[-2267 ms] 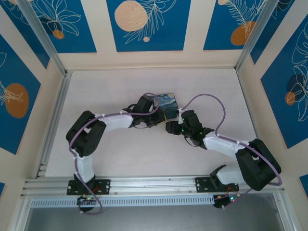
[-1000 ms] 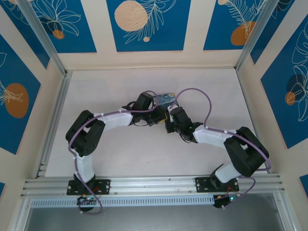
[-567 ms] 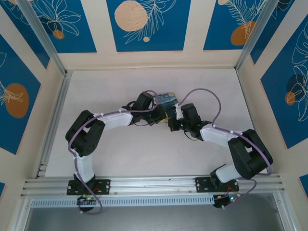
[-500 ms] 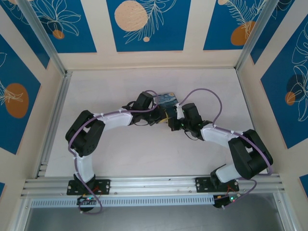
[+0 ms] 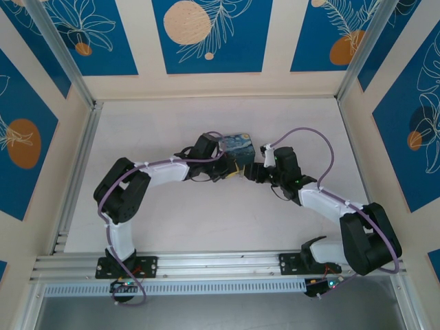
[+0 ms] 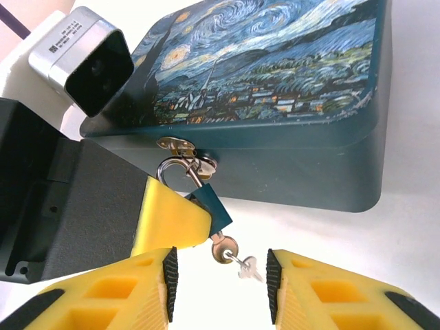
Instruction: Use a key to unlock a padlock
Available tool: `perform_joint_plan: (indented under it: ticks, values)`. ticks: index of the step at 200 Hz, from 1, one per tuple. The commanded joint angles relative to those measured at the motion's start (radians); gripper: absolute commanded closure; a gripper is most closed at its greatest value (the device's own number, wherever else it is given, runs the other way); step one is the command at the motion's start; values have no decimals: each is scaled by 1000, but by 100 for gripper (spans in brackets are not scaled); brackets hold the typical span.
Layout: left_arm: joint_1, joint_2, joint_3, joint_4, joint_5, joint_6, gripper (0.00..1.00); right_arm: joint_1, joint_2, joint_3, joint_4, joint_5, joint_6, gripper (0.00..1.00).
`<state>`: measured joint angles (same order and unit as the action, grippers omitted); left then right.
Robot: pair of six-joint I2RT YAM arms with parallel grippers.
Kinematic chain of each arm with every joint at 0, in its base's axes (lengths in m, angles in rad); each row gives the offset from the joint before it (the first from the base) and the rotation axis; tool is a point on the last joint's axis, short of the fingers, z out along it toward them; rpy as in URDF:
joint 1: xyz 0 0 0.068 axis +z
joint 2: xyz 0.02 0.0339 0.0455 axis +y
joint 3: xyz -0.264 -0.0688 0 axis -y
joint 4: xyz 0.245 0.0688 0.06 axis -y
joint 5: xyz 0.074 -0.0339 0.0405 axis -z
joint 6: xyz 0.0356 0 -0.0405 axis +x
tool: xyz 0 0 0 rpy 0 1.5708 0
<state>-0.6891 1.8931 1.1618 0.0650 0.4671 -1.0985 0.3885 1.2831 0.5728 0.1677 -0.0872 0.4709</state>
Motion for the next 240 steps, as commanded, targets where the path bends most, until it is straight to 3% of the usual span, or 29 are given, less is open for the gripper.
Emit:
perform_joint_plan:
  ticks: [1, 102, 151, 201, 240]
  values:
    - [6, -43, -6, 12, 8, -3, 100, 3, 2, -22, -4, 7, 18, 59]
    - [-16, -70, -151, 55, -2, 11, 100, 46, 67, -11, 27, -20, 98, 58]
    - [-43, -68, -205, 64, -64, 71, 100, 83, 127, -9, 62, 3, 125, 58]
    - [-43, -92, -229, 109, -89, 88, 54, 83, 166, 3, 82, 19, 141, 58]
    - [-36, -178, -226, 72, -115, 104, 37, 76, 182, 28, 82, 14, 143, 58]
